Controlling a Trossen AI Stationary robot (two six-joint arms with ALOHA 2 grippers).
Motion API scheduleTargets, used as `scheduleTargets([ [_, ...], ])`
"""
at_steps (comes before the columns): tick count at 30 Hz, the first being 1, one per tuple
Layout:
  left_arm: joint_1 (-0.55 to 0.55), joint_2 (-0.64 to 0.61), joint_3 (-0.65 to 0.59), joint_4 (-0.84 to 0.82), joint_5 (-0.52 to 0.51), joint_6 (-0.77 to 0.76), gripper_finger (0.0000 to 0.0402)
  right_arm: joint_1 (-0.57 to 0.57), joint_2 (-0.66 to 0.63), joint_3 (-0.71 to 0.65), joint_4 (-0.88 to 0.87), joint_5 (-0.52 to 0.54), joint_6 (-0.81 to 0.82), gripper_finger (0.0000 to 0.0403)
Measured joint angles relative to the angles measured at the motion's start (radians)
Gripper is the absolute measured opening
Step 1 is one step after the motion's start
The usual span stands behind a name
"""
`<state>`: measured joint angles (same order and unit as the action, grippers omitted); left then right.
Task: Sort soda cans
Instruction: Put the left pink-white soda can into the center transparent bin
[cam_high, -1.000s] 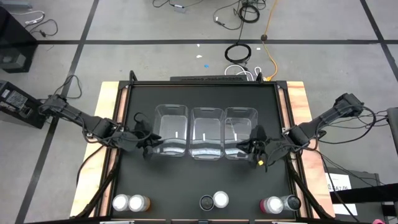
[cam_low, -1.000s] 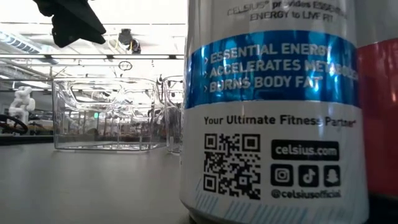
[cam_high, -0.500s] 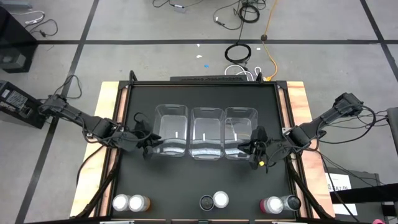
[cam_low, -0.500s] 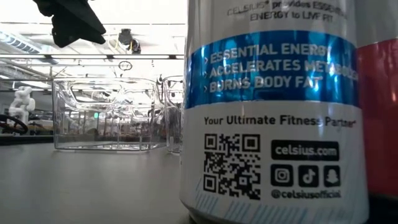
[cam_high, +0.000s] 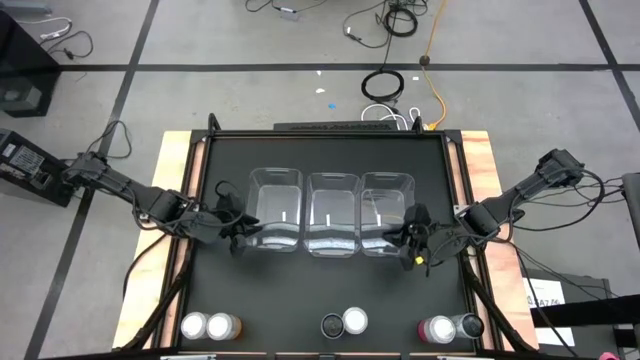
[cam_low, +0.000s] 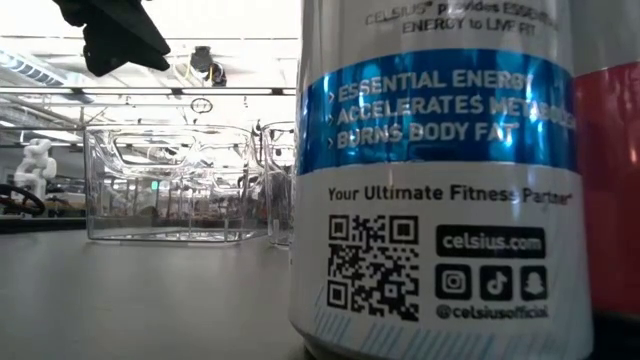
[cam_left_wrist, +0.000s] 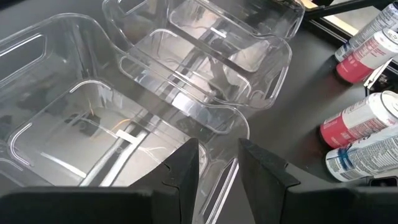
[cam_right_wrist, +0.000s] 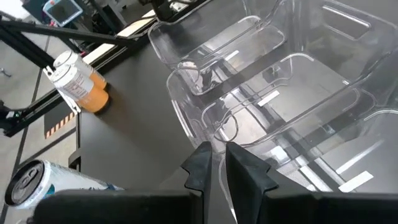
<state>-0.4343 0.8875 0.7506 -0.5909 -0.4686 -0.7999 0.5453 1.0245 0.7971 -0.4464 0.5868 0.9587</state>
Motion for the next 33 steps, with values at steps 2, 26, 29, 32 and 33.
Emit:
scheduleTargets([
  [2,0.000,0.000,0.000,0.000,0.000,0.000,0.0121,0.000,0.000,0.000,0.000,0.022,0.006,0.0038],
  [26,0.000,0.000,0.000,0.003,0.000,0.000,0.0121,-0.028,0.001,0.000,-0.015,0.076,0.074,0.0038],
  [29,0.000,0.000,0.000,0.006,0.000,0.000,0.0121,-0.035,0.001,0.000,-0.015,0.074,0.077,0.0038],
  [32,0.000,0.000,0.000,0.006,-0.001,0.000,0.0121,-0.035,0.001,0.000,-0.011,0.067,0.078,0.0037],
  [33,0.000,0.000,0.000,0.007,-0.001,0.000,0.0121,-0.035,0.001,0.000,-0.005,0.066,0.077,0.0033],
])
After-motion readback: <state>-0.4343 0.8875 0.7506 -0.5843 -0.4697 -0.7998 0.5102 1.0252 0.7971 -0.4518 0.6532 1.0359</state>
